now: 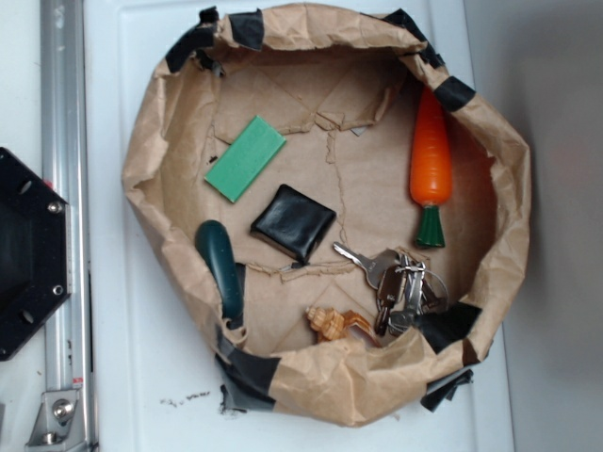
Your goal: Grab the black box.
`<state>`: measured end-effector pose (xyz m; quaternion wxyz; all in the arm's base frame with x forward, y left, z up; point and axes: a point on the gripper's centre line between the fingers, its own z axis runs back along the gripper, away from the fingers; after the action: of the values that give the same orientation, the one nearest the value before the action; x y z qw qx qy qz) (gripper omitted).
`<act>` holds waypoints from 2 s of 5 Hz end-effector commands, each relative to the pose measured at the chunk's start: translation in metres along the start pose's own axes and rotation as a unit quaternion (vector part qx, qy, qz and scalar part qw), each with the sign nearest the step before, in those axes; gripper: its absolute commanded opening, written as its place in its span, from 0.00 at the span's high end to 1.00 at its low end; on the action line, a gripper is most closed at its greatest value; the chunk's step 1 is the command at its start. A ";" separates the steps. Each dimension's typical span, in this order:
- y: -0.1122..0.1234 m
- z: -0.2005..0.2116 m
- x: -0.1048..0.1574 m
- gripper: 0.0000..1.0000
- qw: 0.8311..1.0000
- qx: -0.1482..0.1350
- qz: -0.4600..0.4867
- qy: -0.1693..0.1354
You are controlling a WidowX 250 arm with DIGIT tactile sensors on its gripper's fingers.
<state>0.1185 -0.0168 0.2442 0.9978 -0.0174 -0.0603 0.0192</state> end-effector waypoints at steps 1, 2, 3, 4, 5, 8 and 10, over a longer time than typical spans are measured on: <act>0.000 0.000 0.000 0.00 1.000 0.000 0.000 0.000; 0.012 -0.006 0.049 0.00 0.994 0.038 -0.085 -0.053; 0.015 -0.028 0.092 0.00 0.983 0.049 -0.159 -0.075; 0.018 -0.087 0.117 0.00 0.969 0.051 -0.240 -0.015; 0.034 -0.141 0.113 0.00 0.964 0.027 -0.258 0.054; 0.040 -0.170 0.107 0.00 0.958 -0.004 -0.267 0.107; 0.022 -0.211 0.099 0.00 0.948 -0.002 -0.299 0.114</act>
<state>0.2430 0.0137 0.0414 0.9600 -0.0094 0.0694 -0.2712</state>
